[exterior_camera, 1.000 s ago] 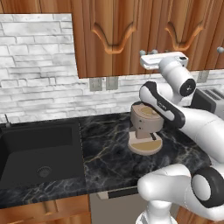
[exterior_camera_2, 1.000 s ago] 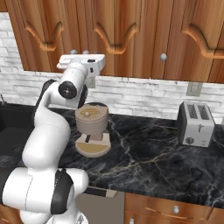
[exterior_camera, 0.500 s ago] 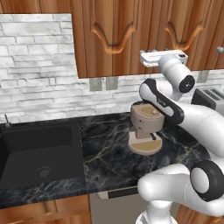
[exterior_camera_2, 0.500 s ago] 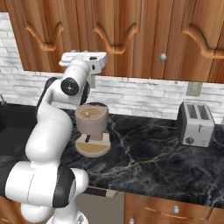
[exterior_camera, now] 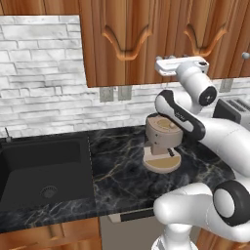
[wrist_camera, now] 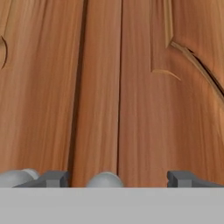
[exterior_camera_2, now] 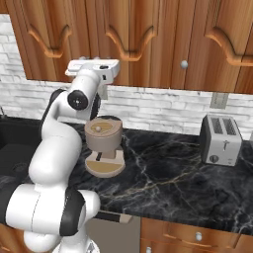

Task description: Move the oil and vinegar bottle and syrup bottle from the cabinet to the dining counter.

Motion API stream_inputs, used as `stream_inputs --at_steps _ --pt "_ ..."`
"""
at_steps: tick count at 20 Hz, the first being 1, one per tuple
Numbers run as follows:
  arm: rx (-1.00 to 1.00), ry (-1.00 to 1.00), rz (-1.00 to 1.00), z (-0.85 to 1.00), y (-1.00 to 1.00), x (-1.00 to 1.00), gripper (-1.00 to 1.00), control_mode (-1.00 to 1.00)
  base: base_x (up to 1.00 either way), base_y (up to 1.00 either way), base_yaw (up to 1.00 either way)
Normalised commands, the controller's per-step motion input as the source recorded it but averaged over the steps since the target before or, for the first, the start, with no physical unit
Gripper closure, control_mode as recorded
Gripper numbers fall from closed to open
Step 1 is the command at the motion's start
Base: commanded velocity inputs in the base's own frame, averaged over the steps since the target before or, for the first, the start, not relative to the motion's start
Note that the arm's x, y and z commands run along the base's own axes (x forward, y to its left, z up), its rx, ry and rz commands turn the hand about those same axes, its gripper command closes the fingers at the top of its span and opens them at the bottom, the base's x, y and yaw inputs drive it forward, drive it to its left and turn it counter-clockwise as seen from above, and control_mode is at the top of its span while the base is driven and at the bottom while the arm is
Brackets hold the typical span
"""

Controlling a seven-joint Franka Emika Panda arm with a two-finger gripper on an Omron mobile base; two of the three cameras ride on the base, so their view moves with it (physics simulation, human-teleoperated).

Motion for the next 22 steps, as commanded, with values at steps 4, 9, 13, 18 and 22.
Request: stream_inputs --at_steps 4,9,13,18,22 --pt "0.00 -0.01 0.00 -0.11 0.28 0.00 -1.00 -1.00 0.00 0.00 0.00" --pt "0.00 0.00 0.00 -0.18 0.18 0.00 -1.00 -1.00 0.00 0.00 0.00" --pt "0.00 0.00 0.00 -0.22 0.01 0.00 -1.00 -1.00 0.00 0.00 0.00" --pt "0.00 0.00 0.01 -0.17 0.01 0.00 -1.00 -1.00 0.00 0.00 0.00" --pt "0.00 0.00 0.00 -0.07 0.20 0.10 -1.00 -1.00 0.00 0.00 0.00"
